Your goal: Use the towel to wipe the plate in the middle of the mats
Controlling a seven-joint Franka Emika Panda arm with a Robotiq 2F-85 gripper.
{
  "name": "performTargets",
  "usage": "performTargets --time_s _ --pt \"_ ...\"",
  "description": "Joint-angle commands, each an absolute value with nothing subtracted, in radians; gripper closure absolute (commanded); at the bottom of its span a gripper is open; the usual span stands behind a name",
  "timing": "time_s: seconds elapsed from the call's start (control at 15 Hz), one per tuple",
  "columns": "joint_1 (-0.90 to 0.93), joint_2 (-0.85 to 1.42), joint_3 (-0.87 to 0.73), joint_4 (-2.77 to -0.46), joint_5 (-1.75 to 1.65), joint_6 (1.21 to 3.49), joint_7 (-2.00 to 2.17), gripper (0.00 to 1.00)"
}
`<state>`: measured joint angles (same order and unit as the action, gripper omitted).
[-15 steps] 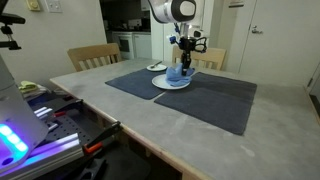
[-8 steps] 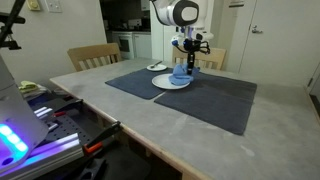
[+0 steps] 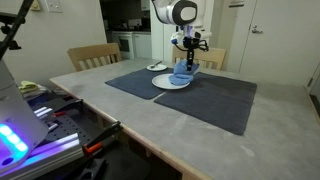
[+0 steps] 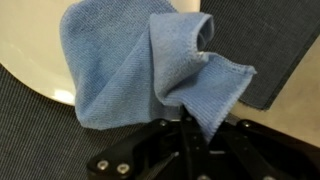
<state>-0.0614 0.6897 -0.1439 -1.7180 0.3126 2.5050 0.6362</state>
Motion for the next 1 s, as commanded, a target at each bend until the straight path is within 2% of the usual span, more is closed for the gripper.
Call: performTargets --time_s 0.0,0.4,0.93 --pt "-0.068 0.695 -0.128 -1.697 0.316 2.449 0.637 0.98" --pt "-0.085 0.677 -0.119 -1.744 0.333 2.304 0.625 0.98" --pt "-0.109 0.646 -0.113 -1.853 0.376 2.241 0.601 0.98"
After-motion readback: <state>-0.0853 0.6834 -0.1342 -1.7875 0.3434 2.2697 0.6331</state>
